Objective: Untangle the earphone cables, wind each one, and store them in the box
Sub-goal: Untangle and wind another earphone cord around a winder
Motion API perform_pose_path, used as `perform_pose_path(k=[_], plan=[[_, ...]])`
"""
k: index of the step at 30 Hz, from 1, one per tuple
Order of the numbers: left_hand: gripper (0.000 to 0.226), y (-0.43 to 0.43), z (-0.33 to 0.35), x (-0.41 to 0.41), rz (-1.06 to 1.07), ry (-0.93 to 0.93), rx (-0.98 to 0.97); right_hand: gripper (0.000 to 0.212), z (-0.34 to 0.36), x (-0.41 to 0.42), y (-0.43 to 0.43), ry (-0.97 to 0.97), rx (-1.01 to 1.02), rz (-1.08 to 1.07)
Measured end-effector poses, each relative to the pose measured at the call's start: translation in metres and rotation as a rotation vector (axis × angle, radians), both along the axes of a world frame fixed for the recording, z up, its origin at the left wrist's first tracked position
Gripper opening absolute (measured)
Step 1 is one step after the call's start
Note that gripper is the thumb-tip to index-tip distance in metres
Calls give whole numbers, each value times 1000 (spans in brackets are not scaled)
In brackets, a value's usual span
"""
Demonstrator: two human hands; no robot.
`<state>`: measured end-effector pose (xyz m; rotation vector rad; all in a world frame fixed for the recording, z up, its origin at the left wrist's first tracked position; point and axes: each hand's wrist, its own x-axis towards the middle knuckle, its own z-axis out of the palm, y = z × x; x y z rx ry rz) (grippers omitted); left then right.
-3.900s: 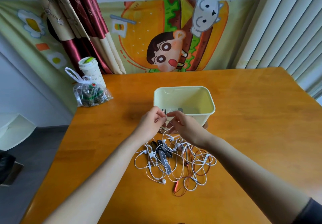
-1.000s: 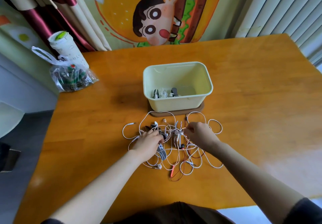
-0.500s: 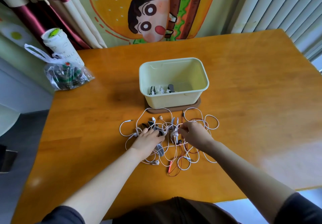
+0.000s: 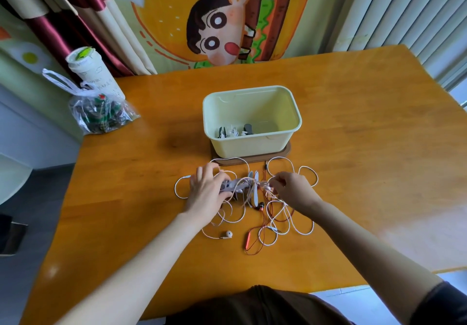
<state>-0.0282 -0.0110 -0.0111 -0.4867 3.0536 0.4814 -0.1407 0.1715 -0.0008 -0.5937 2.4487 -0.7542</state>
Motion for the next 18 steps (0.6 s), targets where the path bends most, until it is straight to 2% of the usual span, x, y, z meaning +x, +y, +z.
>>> perform_pose_path(k=[5, 9, 14, 18], plan=[[31, 0, 16, -3, 29, 1, -206, 20, 12, 1, -2, 33, -80, -53], [39, 1, 24, -7, 112, -28, -330, 18, 23, 9, -10, 66, -220, -106], [36, 7, 29, -9, 117, 21, -227, 17, 35, 19, -20, 45, -431, -194], [32, 11, 33, -9, 85, 42, -193, 19, 41, 26, -30, 52, -450, -153]])
